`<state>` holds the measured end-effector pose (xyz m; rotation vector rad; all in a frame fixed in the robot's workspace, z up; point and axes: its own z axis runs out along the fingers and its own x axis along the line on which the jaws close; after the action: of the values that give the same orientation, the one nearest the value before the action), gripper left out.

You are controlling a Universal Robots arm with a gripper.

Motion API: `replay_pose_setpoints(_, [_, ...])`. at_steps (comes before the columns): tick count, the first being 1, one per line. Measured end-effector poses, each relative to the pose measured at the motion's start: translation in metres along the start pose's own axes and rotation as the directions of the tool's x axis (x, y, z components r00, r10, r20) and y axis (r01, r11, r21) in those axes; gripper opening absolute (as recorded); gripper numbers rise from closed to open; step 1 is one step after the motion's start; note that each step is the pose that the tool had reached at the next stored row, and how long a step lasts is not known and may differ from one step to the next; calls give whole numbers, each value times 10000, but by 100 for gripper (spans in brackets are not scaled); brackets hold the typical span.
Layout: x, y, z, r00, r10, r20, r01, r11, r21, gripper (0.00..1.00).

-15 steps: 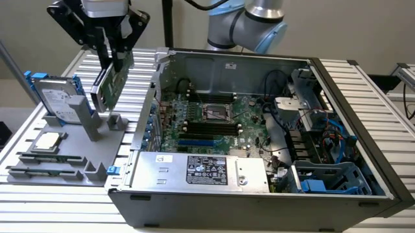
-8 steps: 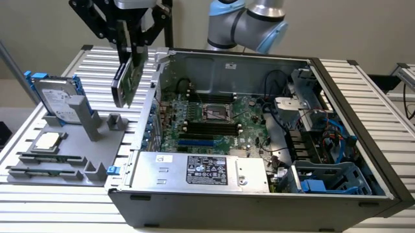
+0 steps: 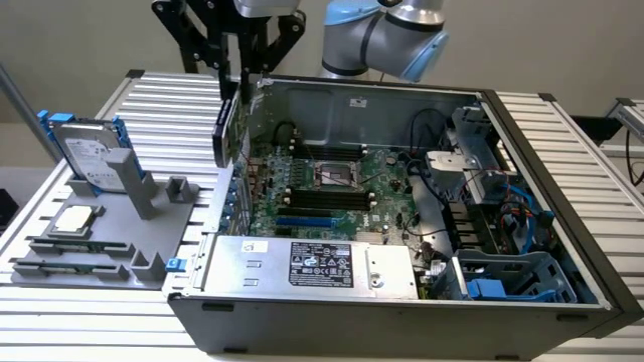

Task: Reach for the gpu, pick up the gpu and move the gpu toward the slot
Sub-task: 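Pick up the gpu and move the gpu toward the slot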

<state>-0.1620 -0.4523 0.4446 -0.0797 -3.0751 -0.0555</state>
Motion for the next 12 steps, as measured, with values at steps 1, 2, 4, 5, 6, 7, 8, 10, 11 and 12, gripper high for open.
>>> replay_pose_setpoints(1, [-45, 2, -3, 10000, 0, -2, 0, 10000, -1, 26])
replay_pose_setpoints(2, [-91, 5, -6, 10000, 0, -2, 0, 10000, -3, 26])
replay_pose_setpoints(4, [-181, 10, -12, 10000, 0, -3, 0, 10000, -4, 26])
replay_pose_setpoints(5, [-227, 12, -15, 10000, 0, -3, 0, 10000, -5, 26])
replay_pose_setpoints(6, [-273, 14, -17, 10000, -1, -3, 1, 10000, -6, 26])
replay_pose_setpoints(7, [-318, 17, -18, 10000, -1, -4, 1, 10000, -6, 26])
replay_pose_setpoints(8, [-363, 19, -18, 10000, 0, -4, 0, 10000, -5, 26])
replay_pose_setpoints(10, [-455, 24, -17, 10000, -1, -5, 1, 10000, -5, 26])
replay_pose_setpoints(11, [-501, 28, -15, 10000, -1, -4, 1, 10000, -6, 26])
replay_pose_setpoints(12, [-546, 31, -14, 10000, 0, -4, 0, 10000, -6, 26])
